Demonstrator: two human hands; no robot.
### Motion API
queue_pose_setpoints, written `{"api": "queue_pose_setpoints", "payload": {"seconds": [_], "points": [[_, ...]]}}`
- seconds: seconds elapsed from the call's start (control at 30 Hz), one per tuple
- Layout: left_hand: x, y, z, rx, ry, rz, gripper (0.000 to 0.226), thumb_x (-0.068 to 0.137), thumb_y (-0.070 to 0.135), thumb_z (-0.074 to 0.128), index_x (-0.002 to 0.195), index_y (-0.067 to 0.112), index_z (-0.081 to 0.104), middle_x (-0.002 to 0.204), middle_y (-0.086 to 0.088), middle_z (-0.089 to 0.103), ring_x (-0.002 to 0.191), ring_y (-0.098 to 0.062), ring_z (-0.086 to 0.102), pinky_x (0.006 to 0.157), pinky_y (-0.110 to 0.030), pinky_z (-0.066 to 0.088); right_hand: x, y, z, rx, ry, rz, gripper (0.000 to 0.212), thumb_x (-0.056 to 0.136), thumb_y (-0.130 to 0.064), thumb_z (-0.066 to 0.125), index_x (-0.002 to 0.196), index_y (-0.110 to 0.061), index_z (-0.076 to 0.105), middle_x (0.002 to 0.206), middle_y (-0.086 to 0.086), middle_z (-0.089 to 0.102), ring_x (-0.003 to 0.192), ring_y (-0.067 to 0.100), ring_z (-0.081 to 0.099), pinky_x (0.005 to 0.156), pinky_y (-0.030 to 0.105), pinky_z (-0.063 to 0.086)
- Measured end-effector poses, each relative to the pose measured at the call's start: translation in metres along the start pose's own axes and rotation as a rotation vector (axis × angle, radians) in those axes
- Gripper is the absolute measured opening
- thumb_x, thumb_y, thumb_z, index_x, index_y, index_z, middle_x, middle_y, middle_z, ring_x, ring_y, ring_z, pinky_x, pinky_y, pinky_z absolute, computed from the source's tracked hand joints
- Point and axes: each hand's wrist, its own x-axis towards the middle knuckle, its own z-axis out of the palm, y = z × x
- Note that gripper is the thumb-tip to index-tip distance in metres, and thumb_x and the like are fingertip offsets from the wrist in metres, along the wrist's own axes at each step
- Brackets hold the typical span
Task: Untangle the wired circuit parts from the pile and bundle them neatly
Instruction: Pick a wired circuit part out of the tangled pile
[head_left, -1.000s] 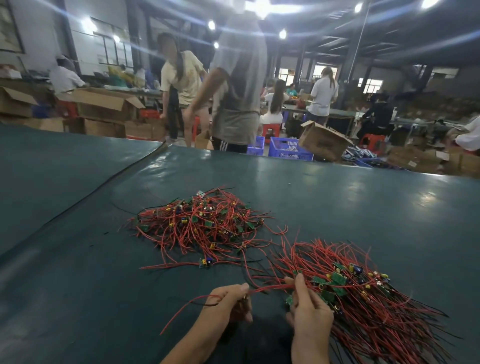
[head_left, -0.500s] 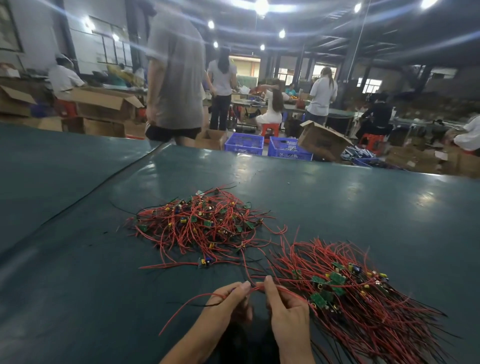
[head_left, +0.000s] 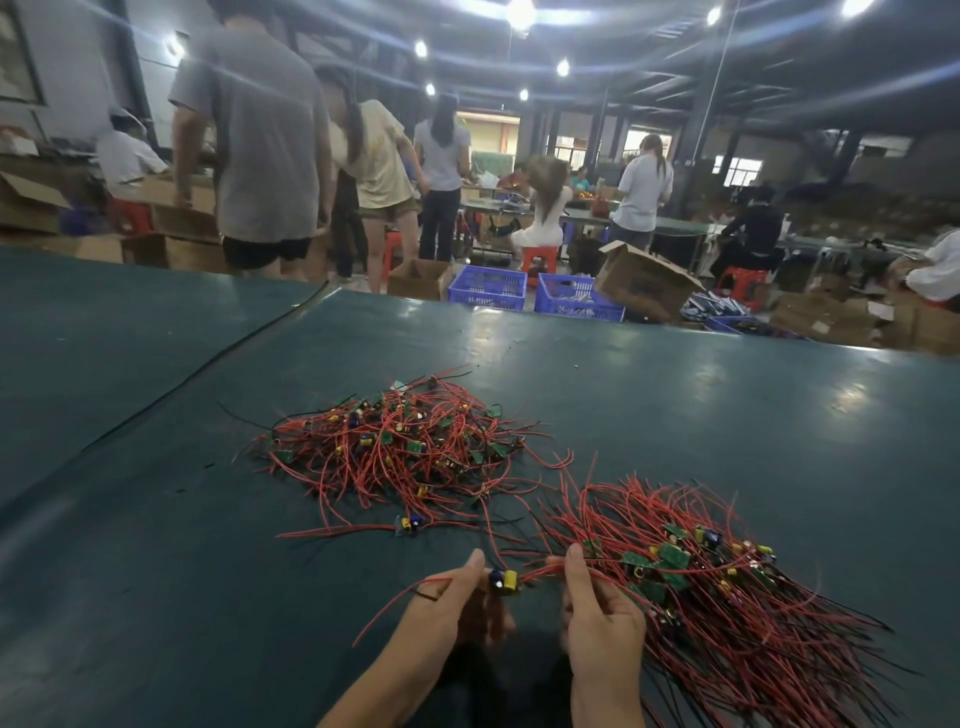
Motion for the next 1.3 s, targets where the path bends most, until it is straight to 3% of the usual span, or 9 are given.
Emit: {"api": "queue_pose_setpoints", "payload": {"seconds": [0.27,0.53,0.63,0.73,0.83,0.93,1.0,1.07,1.3], "points": [[-0.001,-0.001,-0.002,0.128,-0.112,0.098,0.035,0.078,0.04,0.06,0.082,0.008,0.074,0.066,-0.007,0.065,0.058,-0.013,0.057,0.058,-0.021,0.046,-0.016,-0.008,0.007,-0.066,-0.049,-0.218,0.029,0.089,-0.033,0.066,0.063,-0.038,0.077,0.048,-0.012,0.059,0.046,-0.004,0.05,0.06,0.025,0.039],[0.001,0.003,-0.003,-0.043,0.011,0.044,0.04,0.077,0.041,0.058,0.083,0.003,0.071,0.065,-0.009,0.064,0.055,-0.014,0.058,0.053,-0.023,0.046,-0.019,-0.012,0.004,0.043,-0.178,-0.22,0.007,0.074,-0.03,0.075,0.074,-0.026,0.081,0.057,-0.004,0.066,0.048,-0.001,0.054,0.049,0.012,0.042],[0.001,0.008,-0.004,-0.223,0.034,-0.036,0.041,0.078,0.049,0.054,0.07,0.008,0.059,0.061,-0.007,0.058,0.051,-0.016,0.054,0.059,-0.029,0.044,-0.019,-0.01,0.004,-0.002,-0.34,-0.215,0.013,0.067,-0.016,0.082,0.078,-0.023,0.081,0.062,-0.001,0.067,0.053,0.005,0.056,0.053,0.013,0.045],[0.0,0.01,-0.006,-0.313,-0.019,-0.091,0.044,0.077,0.053,0.055,0.063,0.012,0.055,0.062,-0.007,0.053,0.055,-0.019,0.052,0.064,-0.033,0.039,-0.022,-0.009,0.008,-0.08,-0.454,-0.239,0.022,0.08,-0.004,0.076,0.079,-0.025,0.082,0.068,0.001,0.072,0.062,0.009,0.065,0.06,0.016,0.05],[-0.003,0.008,-0.007,-0.269,-0.142,-0.132,0.044,0.081,0.052,0.052,0.061,0.012,0.05,0.062,-0.005,0.048,0.058,-0.019,0.048,0.065,-0.034,0.037,-0.026,-0.012,0.011,-0.005,-0.505,-0.152,0.018,0.085,-0.02,0.065,0.08,-0.015,0.081,0.072,0.014,0.073,0.069,0.023,0.07,0.064,0.024,0.056],[-0.006,0.005,-0.008,-0.208,-0.261,-0.169,0.04,0.093,0.042,0.053,0.069,0.012,0.064,0.057,-0.002,0.047,0.053,-0.014,0.047,0.059,-0.026,0.04,-0.032,-0.018,0.012,0.059,-0.561,-0.043,0.035,0.086,-0.032,0.055,0.081,-0.007,0.079,0.058,0.016,0.064,0.05,0.021,0.06,0.051,0.025,0.051],[-0.007,0.005,-0.008,-0.156,-0.331,-0.141,0.042,0.082,0.049,0.064,0.08,0.007,0.067,0.057,-0.002,0.052,0.052,-0.013,0.05,0.055,-0.024,0.042,-0.034,-0.019,0.012,0.062,-0.575,0.01,0.041,0.086,-0.036,0.054,0.08,-0.004,0.078,0.053,0.017,0.058,0.046,0.022,0.056,0.047,0.028,0.049],[-0.008,0.006,-0.007,-0.062,-0.388,-0.118,0.049,0.067,0.057,0.076,0.069,0.008,0.068,0.056,-0.003,0.058,0.05,-0.011,0.054,0.052,-0.021,0.042,-0.033,-0.018,0.012,0.02,-0.568,0.035,0.046,0.084,-0.043,0.054,0.079,-0.003,0.079,0.054,0.019,0.057,0.05,0.027,0.056,0.05,0.03,0.049],[-0.007,0.006,-0.004,-0.028,-0.314,-0.158,0.046,0.078,0.048,0.059,0.055,0.008,0.065,0.056,-0.008,0.06,0.047,-0.015,0.055,0.052,-0.023,0.045,-0.034,-0.017,0.012,0.021,-0.588,0.035,0.048,0.083,-0.045,0.057,0.081,-0.001,0.077,0.044,0.01,0.048,0.036,0.018,0.045,0.038,0.024,0.04]]}}
